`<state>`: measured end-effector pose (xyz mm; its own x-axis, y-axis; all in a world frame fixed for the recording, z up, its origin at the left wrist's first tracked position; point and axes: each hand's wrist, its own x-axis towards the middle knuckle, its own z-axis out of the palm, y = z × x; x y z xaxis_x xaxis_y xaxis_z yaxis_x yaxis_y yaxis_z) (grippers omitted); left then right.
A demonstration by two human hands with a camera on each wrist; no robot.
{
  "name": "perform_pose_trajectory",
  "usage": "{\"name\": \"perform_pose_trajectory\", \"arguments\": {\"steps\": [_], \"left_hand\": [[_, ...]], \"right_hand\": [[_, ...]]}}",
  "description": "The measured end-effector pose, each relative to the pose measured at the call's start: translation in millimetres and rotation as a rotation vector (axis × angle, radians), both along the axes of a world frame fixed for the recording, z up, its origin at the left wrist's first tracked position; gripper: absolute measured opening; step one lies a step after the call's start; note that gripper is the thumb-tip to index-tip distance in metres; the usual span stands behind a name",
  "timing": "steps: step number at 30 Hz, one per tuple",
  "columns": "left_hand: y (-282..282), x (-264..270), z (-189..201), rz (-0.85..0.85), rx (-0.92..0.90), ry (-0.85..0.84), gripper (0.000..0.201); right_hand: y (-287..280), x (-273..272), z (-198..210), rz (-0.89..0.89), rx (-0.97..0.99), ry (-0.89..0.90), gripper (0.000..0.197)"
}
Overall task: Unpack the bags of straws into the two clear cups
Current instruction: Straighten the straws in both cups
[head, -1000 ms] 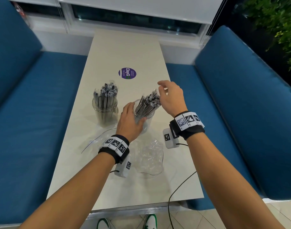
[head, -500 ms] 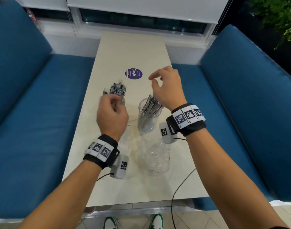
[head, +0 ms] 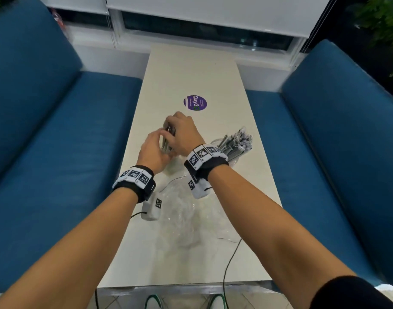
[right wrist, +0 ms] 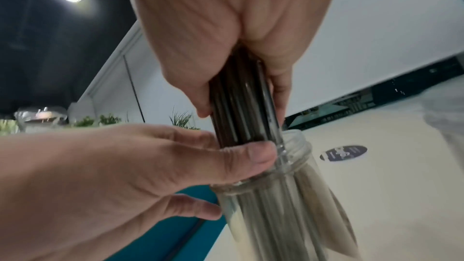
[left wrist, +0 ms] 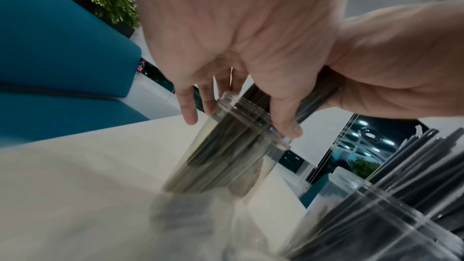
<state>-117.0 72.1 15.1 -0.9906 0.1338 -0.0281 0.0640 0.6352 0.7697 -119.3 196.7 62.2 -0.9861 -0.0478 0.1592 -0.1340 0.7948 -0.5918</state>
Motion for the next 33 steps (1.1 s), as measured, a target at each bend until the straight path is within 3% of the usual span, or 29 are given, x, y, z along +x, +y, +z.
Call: {"name": "perform_pose_trajectory", "arguments": {"steps": [5,15,19,24,29,33], "left_hand": [[-3.3,-1.6,-8.2,-0.023,0.01,0.008,0.093],[-2.9,0.0,-12.6,-0.039,0.018,0.06,0.088],[-0.9,3.0,-14.2,-0.03,0.022,0.071,0.084],[-0.9,5.7,-8.7,-0.025,0.022,0.054,0.091],[-0.1,6.6,-7.6,-0.011,0.026,0.049,0.094],[1.1,5.0,-10.5,-0.009,0.014,0.046,0.086]], "right_hand": [[9.2,3.2,-14.6,-0.051,-0.072,0.232,0.009],[19.7,7.6,-11.7,-0.008,0.28,0.188,0.029],[21.4,11.2,-9.0,-0.023,0.17,0.244,0.022],[22.6,21.4,5.9,0.096,-0.09,0.169,0.051],[28.4,26.0,9.5,0.02,-0.016,0.128,0.071],[27.9,33.9,5.6,-0.106,0.044,0.232,0.069]]}}
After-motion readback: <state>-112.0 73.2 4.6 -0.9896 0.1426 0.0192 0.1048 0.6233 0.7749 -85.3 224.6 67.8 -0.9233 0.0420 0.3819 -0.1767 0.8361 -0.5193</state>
